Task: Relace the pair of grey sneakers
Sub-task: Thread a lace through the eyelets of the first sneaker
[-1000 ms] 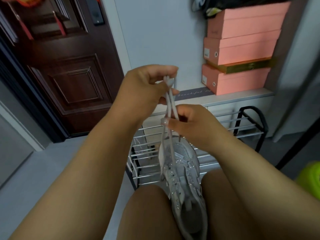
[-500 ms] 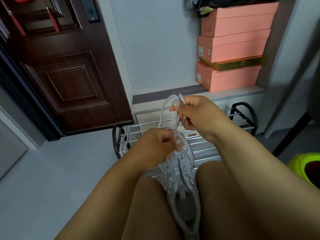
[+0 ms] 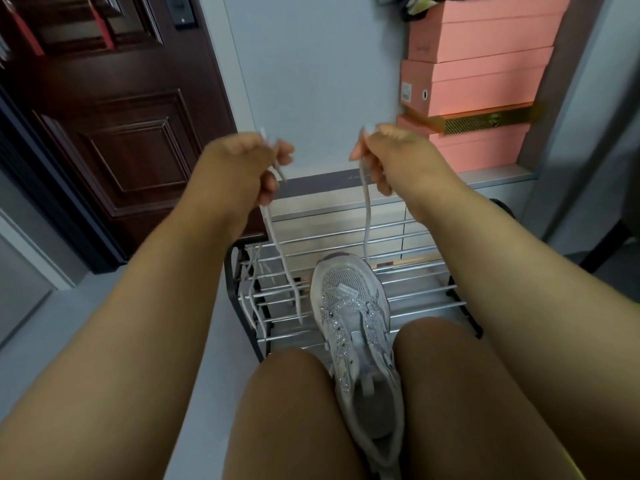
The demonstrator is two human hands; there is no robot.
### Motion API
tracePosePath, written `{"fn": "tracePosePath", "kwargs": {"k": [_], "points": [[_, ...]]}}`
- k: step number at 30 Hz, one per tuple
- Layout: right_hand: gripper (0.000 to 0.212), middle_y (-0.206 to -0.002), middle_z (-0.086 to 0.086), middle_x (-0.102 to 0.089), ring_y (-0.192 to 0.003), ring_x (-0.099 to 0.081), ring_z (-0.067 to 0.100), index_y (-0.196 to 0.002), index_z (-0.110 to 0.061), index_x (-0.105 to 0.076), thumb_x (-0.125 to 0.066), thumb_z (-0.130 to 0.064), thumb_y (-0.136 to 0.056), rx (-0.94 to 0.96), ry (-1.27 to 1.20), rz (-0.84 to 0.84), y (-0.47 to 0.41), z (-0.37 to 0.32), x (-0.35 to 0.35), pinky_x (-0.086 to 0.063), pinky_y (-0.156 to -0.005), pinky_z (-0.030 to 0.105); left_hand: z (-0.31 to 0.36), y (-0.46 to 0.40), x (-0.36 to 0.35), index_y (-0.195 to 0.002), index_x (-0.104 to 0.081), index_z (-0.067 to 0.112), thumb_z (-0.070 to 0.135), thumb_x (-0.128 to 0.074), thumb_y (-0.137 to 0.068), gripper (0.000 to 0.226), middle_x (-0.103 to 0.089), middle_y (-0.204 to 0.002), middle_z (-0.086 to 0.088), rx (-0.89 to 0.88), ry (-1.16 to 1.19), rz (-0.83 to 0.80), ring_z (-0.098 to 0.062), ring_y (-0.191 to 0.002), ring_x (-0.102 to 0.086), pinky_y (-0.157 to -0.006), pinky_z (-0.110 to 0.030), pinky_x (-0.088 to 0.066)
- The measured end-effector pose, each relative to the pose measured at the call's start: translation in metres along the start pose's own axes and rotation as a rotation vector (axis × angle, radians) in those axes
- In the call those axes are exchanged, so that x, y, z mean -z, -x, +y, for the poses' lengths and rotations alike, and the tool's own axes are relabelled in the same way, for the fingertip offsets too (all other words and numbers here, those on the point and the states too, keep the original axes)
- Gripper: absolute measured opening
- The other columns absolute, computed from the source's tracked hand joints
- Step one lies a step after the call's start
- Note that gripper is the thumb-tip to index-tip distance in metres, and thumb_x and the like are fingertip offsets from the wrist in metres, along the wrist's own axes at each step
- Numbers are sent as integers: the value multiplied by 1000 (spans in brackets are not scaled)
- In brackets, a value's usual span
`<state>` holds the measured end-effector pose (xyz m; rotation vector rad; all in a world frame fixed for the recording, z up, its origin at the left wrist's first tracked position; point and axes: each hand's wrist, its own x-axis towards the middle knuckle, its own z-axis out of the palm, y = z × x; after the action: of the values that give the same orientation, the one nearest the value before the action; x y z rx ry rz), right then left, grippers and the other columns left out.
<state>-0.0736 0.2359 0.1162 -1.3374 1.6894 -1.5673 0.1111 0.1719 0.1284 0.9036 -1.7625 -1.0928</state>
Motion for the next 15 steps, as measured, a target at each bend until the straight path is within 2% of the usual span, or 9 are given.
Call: {"fn": "tracePosePath", "kwargs": {"k": [3, 5, 7, 8, 11, 13, 15], "points": [[38, -95, 10, -62, -74, -56, 12, -69, -20, -62, -41, -32, -98, 117, 86, -31, 0, -5, -1, -43, -50, 10, 13, -7, 0, -85, -73, 26, 32, -51, -96, 26, -54, -63, 17, -128, -185, -11, -3, -58, -45, -56, -19, -39], [35, -105, 5, -61, -86, -61, 15, -72, -15, -65, -46, -31, -97, 165, 39, -137, 2, -3, -4, -52, -64, 20, 15, -8, -5, -82, -72, 26, 32, -51, -96, 26, -57, -61, 19, -161, -174, -61, -2, -61, -49, -55, -18, -42], [33, -95, 2, -61, -84, -61, 18, -73, -8, -65, -49, -29, -94, 197, -123, -251, 6, 0, -8, -54, -66, 32, 13, -7, -10, -81, -70, 19, 25, -52, -96, 25, -63, -71, 11, -126, -72, -178, -7, -66, -55, -58, -21, -46], [32, -87, 3, -61, -81, -60, 18, -71, -8, -63, -50, -30, -91, 209, -198, -283, 7, 2, -10, -52, -63, 33, 11, -6, -13, -82, -69, 15, 21, -51, -96, 24, -64, -76, 3, -80, 16, -261, -11, -67, -58, -58, -24, -48], [32, -78, -1, -58, -74, -55, 9, -63, -14, -59, -47, -30, -88, 264, -247, -266, 10, 7, -11, -43, -60, 20, 0, -3, -18, -88, -64, 9, 18, -49, -95, 19, -66, -82, -4, 90, 247, -460, -15, -65, -61, -57, -25, -52], [32, -83, 3, -58, -72, -56, 6, -64, -15, -60, -47, -28, -90, 274, -256, -257, 9, 12, -10, -41, -60, 12, -8, -2, -23, -94, -61, 6, 19, -48, -95, 18, -64, -84, -6, 133, 302, -499, -15, -64, -60, -56, -24, -52], [22, -82, 3, -57, -71, -51, 11, -72, -21, -61, -50, -33, -86, 225, -238, -213, 9, 18, -10, -38, -61, 19, -12, -1, -29, -90, -61, 5, 16, -45, -96, 20, -59, -79, -7, 113, 334, -466, -14, -60, -56, -54, -23, -49]]}}
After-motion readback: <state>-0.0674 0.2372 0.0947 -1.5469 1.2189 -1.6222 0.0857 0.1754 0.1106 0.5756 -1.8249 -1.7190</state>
